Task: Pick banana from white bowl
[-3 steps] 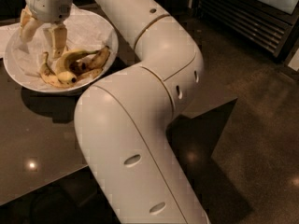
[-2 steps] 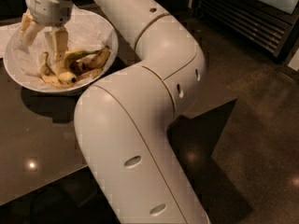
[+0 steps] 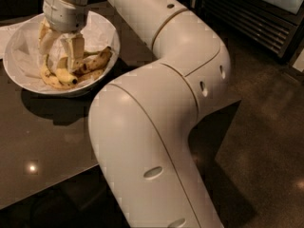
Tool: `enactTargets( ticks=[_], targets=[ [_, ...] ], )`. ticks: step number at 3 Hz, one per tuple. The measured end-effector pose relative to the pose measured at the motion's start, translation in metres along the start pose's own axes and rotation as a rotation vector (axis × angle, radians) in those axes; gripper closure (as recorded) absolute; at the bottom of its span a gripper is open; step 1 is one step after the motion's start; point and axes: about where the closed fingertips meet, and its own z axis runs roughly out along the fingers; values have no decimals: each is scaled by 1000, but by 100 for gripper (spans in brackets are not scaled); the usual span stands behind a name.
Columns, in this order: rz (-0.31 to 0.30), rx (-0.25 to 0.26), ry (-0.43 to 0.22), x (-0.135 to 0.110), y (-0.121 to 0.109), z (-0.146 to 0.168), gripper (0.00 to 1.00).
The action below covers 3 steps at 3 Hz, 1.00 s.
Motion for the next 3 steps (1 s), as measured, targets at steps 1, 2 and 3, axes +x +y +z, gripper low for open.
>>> enactTargets(
  ticks=[1,2,3],
  targets=[
    [27,-27,18,10,21,-3,37],
    [27,-39,47,20,31,-7,37],
    [15,-37,89,34,33,-15,36]
  ],
)
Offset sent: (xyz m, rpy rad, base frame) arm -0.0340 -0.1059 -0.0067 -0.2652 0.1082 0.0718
